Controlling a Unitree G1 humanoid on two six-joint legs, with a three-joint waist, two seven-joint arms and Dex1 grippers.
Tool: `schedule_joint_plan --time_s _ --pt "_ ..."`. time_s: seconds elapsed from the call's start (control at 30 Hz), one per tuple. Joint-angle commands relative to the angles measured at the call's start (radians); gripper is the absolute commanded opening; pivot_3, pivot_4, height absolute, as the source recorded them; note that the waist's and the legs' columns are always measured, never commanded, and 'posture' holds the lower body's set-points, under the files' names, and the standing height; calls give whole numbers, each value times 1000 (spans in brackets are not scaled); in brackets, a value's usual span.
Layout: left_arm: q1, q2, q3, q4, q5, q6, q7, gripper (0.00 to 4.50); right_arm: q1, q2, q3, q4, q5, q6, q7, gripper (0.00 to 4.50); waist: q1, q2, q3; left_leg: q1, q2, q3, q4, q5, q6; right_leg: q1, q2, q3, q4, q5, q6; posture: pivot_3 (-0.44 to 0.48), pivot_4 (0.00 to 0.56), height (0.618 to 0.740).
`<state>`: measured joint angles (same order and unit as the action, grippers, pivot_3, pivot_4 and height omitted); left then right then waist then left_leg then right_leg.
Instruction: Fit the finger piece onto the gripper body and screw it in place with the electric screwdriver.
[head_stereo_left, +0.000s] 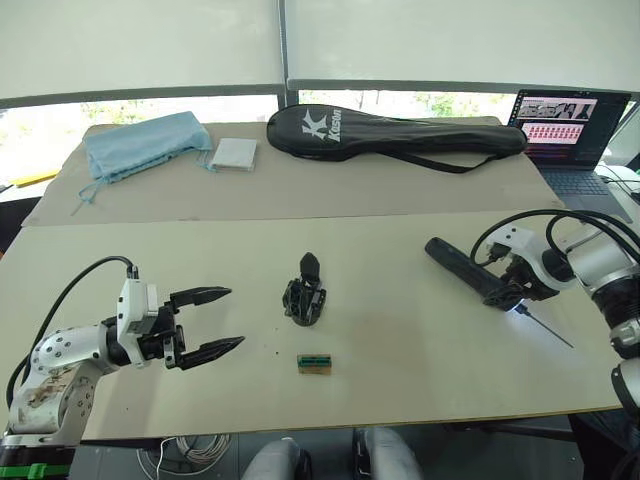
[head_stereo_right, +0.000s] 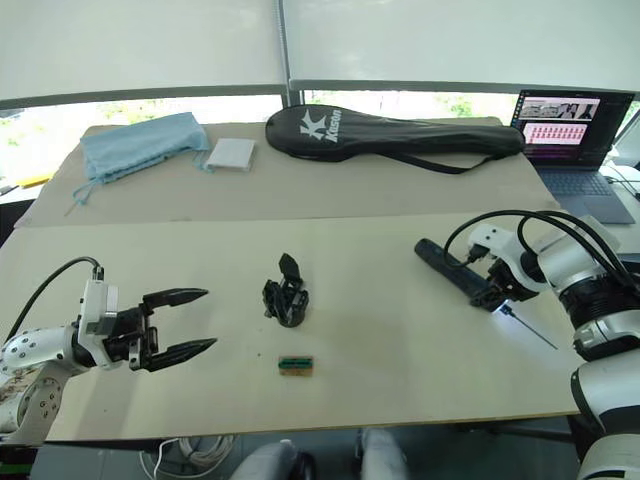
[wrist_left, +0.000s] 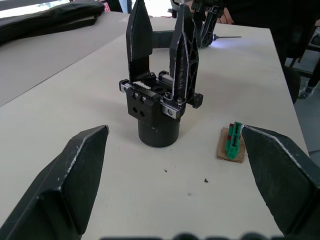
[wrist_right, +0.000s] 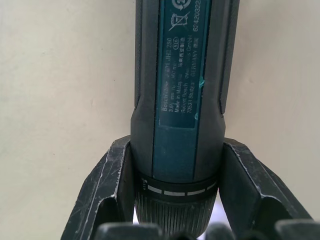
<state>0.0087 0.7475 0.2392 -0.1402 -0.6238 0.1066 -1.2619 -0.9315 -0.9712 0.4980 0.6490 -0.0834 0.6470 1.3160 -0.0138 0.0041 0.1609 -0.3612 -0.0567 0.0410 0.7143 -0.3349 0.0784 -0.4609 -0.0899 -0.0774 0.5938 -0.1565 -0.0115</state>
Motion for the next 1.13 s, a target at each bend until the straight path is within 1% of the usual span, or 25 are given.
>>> schedule_joint_plan --time_s 0.03,0.07,0.1,0.17,0.2,0.23,0.27,0.3,0.37,0.43,0.5,0.57,0.6,0.7,0.77,0.83,0.9,1.0,1.13 --pt "-18 15 13 -11 2 7 2 4457 -16 -16 -56 -13 -14 -25 8 1928 1 0 0 0 0 0 0 0 0 0 0 0 0 0 0 0 150 740" --pt "-18 28 12 -8 0 28 -3 4500 -18 -27 -69 -19 -15 -36 7 2953 1 1 0 1 0 0 0 0 0 0 0 0 0 0 0 0 150 740" --pt "-18 37 11 -6 -2 43 -7 4500 -20 -34 -78 -22 -16 -44 6 3246 1 1 0 1 0 0 0 0 0 0 0 0 0 0 0 0 150 740" --pt "-18 44 22 -1 -3 53 -6 4500 -22 -54 -106 -40 -15 -44 8 3980 1 1 0 1 0 0 0 0 -1 0 0 0 1 0 0 0 150 740" --pt "-25 43 42 6 5 40 14 4500 -25 -88 -132 -65 -8 -55 24 4280 2 2 1 1 0 0 0 0 -1 0 0 0 1 0 0 0 150 740" --pt "-27 53 65 19 13 44 36 4500 -31 -125 -176 -98 17 -53 43 4447 4 4 2 0 0 0 0 0 -1 0 0 0 0 0 0 0 150 740" --pt "-28 61 80 27 18 49 52 4500 -34 -149 -208 -123 35 -51 57 4447 7 5 4 0 0 0 0 0 -1 0 0 0 0 0 0 0 150 740" --pt "-17 74 87 43 53 21 55 4500 -26 -174 -242 -157 54 -57 69 4447 10 7 5 0 -1 0 0 0 -1 0 0 0 0 0 0 0 150 740" --pt "0 83 93 65 83 -24 40 4500 14 -204 -302 -223 103 -93 99 4447 10 7 5 0 0 0 0 0 -1 0 0 -1 0 0 0 0 150 740" --pt "15 92 101 82 101 -26 44 4500 81 -209 -401 -306 208 -158 156 4447 9 6 5 2 0 0 -1 -1 -3 1 1 -1 0 0 0 0 150 740" --pt "32 110 109 97 96 -2 27 4500 162 -181 -531 -391 331 -241 205 4447 5 4 5 5 1 0 -2 -1 -4 4 1 0 0 -1 0 0 150 740" --pt "44 113 122 115 116 -31 30 4500 243 -128 -639 -466 402 -343 183 4447 0 4 6 7 1 0 -1 -1 -4 5 1 1 1 -1 0 0 150 740" --pt "54 111 131 124 133 -54 39 4500 308 -96 -691 -541 453 -375 190 4447 1 4 6 7 1 0 -1 -1 -4 5 1 1 1 -1 0 0 150 740" --pt "86 108 148 139 177 -110 55 4500 455 8 -783 -728 560 -416 145 4447 6 4 6 7 1 0 -2 -1 -4 5 1 1 1 -1 0 0 150 740" --pt "109 103 150 136 188 -128 59 4500 547 66 -795 -818 580 -456 115 4447 10 4 6 7 1 0 -2 -1 -4 4 1 1 2 0 0 0 150 740" --pt "125 98 146 132 206 -145 71 4500 628 117 -779 -883 574 -509 91 4447 15 3 5 7 1 0 -2 -2 -5 5 1 1 2 0 0 0 150 740" --pt "134 93 141 130 228 -169 89 4500 673 133 -763 -914 571 -528 84 4447 22 3 6 7 0 0 -1 -4 -9 5 0 1 1 0 0 0 150 740" --pt "136 88 138 127 235 -190 94 4500 687 128 -753 -895 561 -572 102 4447 26 3 5 8 -1 0 -1 -4 -9 6 0 1 2 0 1 0 150 740" --pt "145 87 143 120 243 -223 99 4500 661 124 -748 -839 559 -606 103 4447 25 2 5 8 -1 0 -1 -4 -9 6 0 1 2 0 1 0 150 740"
